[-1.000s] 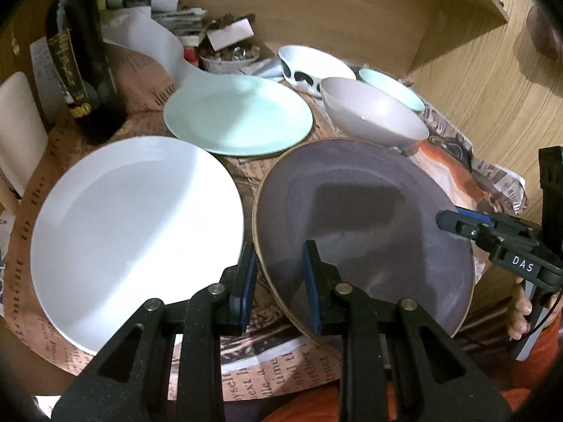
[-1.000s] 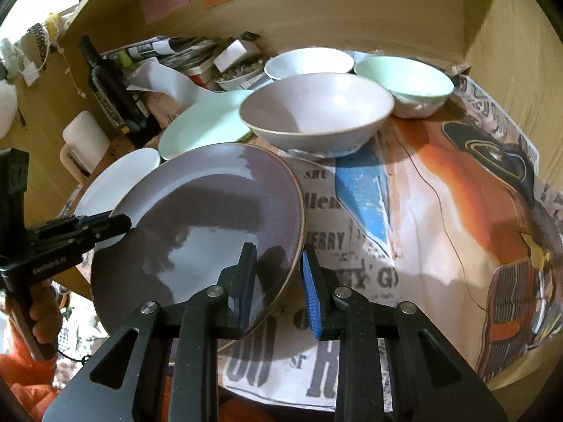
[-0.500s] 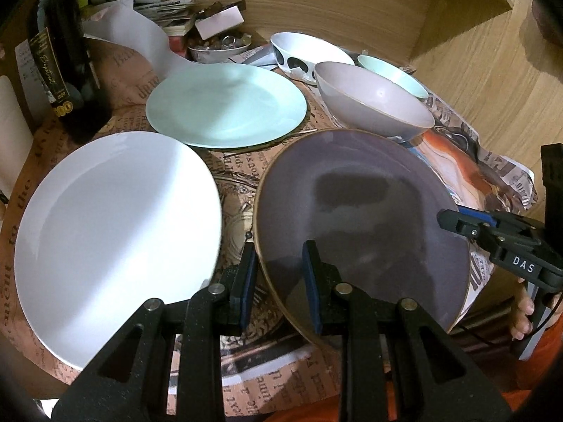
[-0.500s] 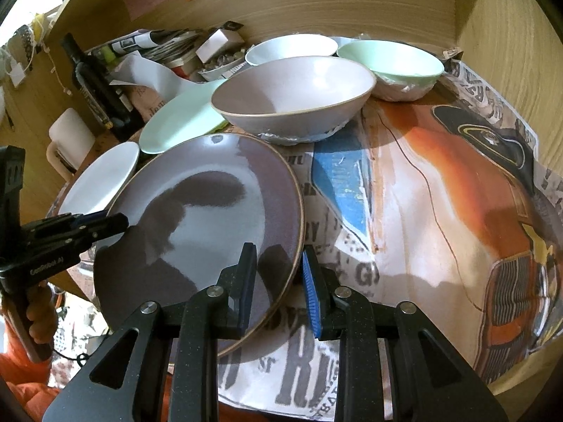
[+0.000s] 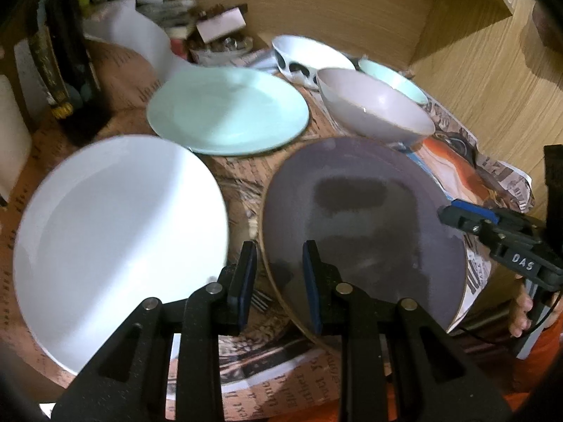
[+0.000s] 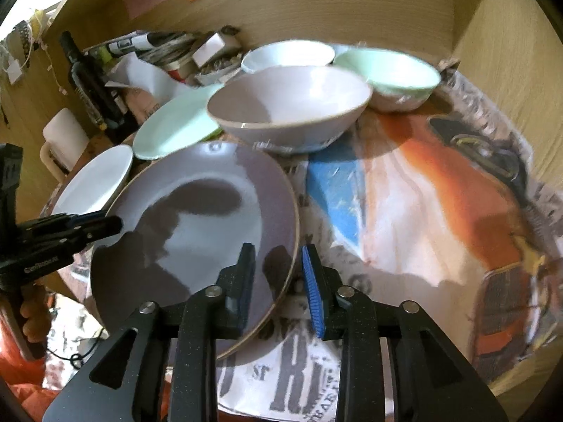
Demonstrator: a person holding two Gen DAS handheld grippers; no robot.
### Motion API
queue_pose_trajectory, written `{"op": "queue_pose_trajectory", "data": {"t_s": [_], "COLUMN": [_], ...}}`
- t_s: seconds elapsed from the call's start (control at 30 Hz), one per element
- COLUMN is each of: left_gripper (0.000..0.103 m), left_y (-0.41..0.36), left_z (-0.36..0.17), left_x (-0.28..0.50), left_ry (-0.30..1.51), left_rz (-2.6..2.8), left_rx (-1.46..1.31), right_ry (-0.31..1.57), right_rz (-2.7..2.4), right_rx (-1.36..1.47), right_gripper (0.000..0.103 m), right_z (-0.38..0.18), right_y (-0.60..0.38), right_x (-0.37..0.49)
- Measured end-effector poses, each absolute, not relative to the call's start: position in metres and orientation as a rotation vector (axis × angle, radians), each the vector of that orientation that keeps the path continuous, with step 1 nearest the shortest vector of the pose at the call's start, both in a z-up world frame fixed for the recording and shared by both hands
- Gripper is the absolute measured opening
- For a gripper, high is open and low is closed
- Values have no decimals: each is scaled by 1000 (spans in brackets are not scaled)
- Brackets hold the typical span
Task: Organize plates and bowls
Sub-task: 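Lower the dark brown plate onto the table and open both grippers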
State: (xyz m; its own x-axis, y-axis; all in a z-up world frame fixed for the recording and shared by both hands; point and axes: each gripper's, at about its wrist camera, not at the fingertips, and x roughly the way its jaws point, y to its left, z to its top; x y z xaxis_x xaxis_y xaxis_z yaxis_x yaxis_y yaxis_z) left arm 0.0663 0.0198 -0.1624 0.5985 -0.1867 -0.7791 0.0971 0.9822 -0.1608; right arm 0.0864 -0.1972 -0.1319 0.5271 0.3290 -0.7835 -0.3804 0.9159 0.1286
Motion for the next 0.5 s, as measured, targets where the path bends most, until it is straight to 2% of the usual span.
{"op": "queue_pose_trajectory", "data": {"t_s": [0.1, 0.17, 0.23, 0.5], "left_gripper": [34, 44, 51, 74], "left_y": [22, 24, 27, 56], "left_z": [-147, -137, -127, -103], "left_x": [58, 52, 47, 31], "left_ry": [852, 807, 762, 670], "left_rz": [-159, -149, -133, -61], "left_rx": [-79, -59, -45, -61], "right_ry": [868, 833, 802, 729], "right_rz": [428, 439, 454, 543], "right_rx": [-67, -68, -72, -92], "right_gripper": [34, 45, 50, 65], "right_z": [-116, -106, -99, -80], "right_y": [-195, -191, -185, -148], "right_x": [82, 77, 75, 66]}}
